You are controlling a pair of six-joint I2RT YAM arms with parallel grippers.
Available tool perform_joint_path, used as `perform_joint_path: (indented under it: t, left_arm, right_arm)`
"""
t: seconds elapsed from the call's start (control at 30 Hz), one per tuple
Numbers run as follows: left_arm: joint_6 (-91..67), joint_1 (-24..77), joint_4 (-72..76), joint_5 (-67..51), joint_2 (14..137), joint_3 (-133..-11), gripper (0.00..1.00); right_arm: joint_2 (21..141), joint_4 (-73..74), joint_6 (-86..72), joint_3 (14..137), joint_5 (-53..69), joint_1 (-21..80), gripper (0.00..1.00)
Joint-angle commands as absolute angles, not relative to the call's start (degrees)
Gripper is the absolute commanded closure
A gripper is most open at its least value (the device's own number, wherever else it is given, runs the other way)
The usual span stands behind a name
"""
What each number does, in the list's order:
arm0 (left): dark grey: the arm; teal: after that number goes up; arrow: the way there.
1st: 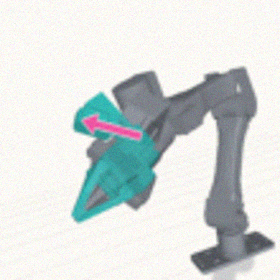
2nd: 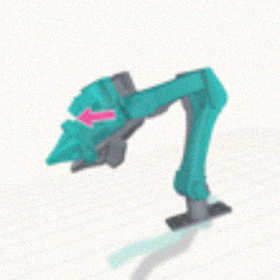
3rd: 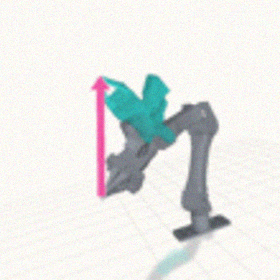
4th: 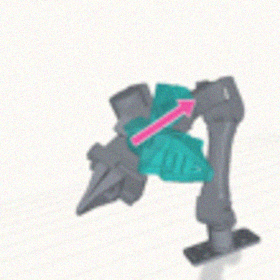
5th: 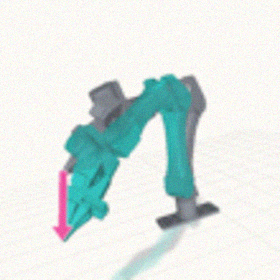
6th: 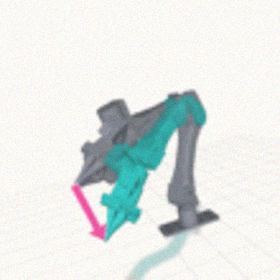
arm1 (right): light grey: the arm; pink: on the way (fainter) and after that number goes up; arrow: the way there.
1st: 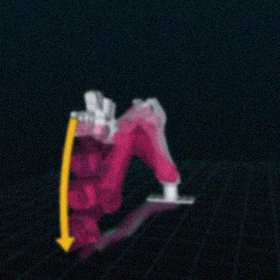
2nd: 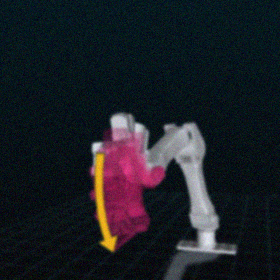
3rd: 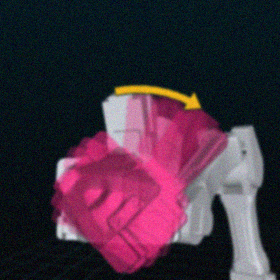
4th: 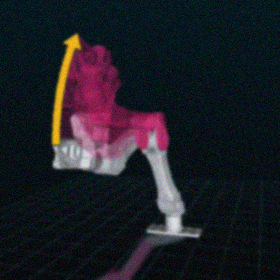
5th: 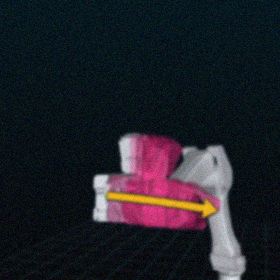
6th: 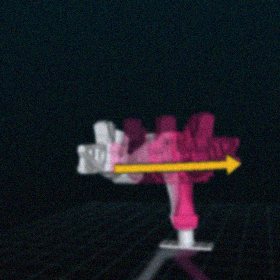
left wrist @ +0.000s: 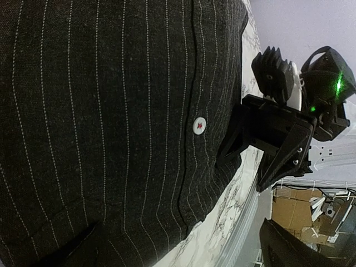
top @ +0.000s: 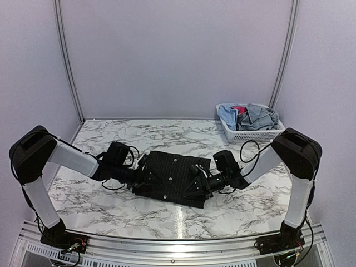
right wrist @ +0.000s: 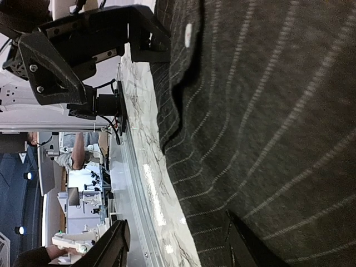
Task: Fold and stack the mixed laundry pile
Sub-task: Smooth out the square-folded shirt at the center of the board.
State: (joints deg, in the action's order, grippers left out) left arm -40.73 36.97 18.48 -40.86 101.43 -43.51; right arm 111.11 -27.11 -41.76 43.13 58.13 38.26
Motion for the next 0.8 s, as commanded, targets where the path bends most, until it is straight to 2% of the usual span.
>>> perform_joint_path:
  t: [0.0,0.2,0.33,0.47,0.63,0.77]
  left_arm:
    - [-42.8,36.3,20.3,-35.9,101.7,-37.8,0.01]
    - [-38.1,36.3,16.5,-32.6,89.2,-39.8,0.01]
    - [-37.1,36.2,14.6,-33.0,88.2,-47.2,0.01]
    - [-35.9,36.0,12.2,-33.4,95.3,-57.3,0.01]
    - [-33.5,35.9,5.9,-31.5,108.6,-72.6,0.01]
    - [-37.8,33.2,9.2,-30.6,116.7,-76.7,0.01]
  right_arm:
    - [113.0,-22.7,-36.9,40.6,57.8,34.5,0.43]
    - [105.3,-1.9,-24.7,50.9,56.9,33.1,0.43]
    - [103.0,1.9,-24.4,58.1,56.9,31.4,0.43]
    - [106.5,0.8,-26.9,65.9,54.9,30.6,0.43]
    - [113.3,-8.7,-34.6,70.0,54.2,30.3,0.43]
    - [118.0,-10.6,-36.2,69.3,52.1,28.2,0.43]
